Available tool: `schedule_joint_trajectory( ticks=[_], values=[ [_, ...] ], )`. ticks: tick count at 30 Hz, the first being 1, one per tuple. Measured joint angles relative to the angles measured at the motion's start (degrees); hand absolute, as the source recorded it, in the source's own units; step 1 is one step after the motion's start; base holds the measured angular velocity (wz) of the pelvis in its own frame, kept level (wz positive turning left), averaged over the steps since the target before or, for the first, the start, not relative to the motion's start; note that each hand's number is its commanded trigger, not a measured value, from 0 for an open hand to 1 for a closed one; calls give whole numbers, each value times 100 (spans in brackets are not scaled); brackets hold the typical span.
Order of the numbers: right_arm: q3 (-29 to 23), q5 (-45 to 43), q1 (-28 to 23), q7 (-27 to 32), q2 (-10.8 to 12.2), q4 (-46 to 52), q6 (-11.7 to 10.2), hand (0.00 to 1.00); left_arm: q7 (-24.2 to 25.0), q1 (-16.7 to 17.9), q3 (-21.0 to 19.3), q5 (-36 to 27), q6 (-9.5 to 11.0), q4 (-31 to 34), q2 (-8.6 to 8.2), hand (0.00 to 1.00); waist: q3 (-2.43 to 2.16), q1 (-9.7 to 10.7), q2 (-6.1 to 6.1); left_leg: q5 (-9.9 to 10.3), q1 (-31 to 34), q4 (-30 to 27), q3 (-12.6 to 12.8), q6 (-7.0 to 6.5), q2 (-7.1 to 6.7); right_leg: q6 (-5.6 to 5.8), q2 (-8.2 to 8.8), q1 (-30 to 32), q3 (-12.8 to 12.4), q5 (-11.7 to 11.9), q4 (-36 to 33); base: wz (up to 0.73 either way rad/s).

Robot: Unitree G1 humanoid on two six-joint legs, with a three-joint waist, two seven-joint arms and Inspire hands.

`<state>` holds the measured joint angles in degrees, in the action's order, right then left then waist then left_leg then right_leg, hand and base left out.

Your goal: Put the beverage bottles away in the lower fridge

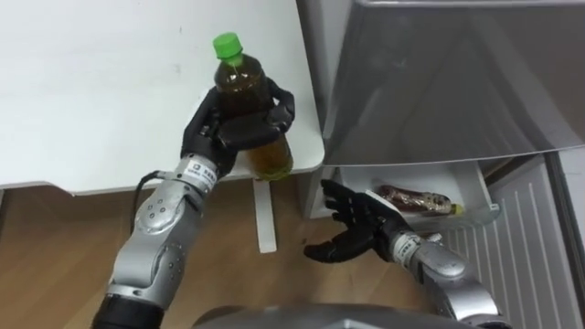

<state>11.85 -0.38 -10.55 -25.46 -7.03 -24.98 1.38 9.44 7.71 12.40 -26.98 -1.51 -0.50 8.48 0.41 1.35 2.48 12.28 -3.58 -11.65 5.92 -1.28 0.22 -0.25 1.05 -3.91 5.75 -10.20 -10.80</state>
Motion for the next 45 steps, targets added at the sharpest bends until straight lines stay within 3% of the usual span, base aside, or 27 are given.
schedule_joint_trajectory(
  ticks=[4, 9, 12, 14, 19, 23, 30, 38, 45],
  values=[
    [57, -19, -8, -239, -11, 89, 111, 0, 275, 192, 206, -66, -35, -99, 12, 100, -26, 2, 34, 2, 17, -9, -15, -3, -2, 1, -1, -15, 1, -1, -7, 0],
    [54, -18, -6, -356, -42, 123, 193, 0, 654, 338, 455, -120, -169, -269, 154, 100, -35, 10, 6, 11, 144, -116, -35, -12, -5, 1, -2, 74, 33, 0, -25, 5],
    [58, -12, -2, -409, -100, 191, 232, 0, 785, 342, 484, -287, -170, -272, 178, 100, 7, 30, -59, 15, 206, -171, -48, -16, -7, -1, 4, 116, 56, -2, -86, 3],
    [76, -10, -2, -490, -183, 275, 243, 0, 874, 417, 500, -357, -174, -276, 221, 100, 4, 33, -92, 15, 241, -175, -44, -16, -6, -2, 5, 166, 54, -3, -95, 0],
    [80, 6, 1, -616, -205, 333, 243, 0, 954, 631, 683, -395, -348, -347, 428, 100, 0, 123, -88, 14, 293, -202, -48, -17, 2, -2, 14, 192, 88, -4, -101, 3],
    [91, 8, -1, -648, -207, 333, 243, 0, 989, 649, 692, -389, -431, -423, 496, 100, 18, 164, -58, 14, 308, -196, -46, -18, 3, 5, 29, 198, 70, -8, -110, 1],
    [270, 73, -2, -682, -230, 334, 243, 0, 988, 636, 694, -380, -434, -412, 502, 100, 8, 148, -28, 23, 303, -185, -32, -33, 7, 17, 38, 231, 73, -14, -111, 0],
    [328, 943, -19, -957, -322, 327, 230, 0, 1022, 634, 686, -47, -431, -276, 665, 100, 7, 151, -28, 26, 322, -199, -52, -35, 22, 17, 56, 276, 224, -13, -195, 0],
    [398, 1330, -24, -1381, -466, 338, 230, 0, 1047, 629, 675, 294, -427, 63, 668, 100, 7, 126, -25, 27, 333, -210, -102, -39, 9, 15, 59, 259, 224, -11, -207, 2]
  ],
)
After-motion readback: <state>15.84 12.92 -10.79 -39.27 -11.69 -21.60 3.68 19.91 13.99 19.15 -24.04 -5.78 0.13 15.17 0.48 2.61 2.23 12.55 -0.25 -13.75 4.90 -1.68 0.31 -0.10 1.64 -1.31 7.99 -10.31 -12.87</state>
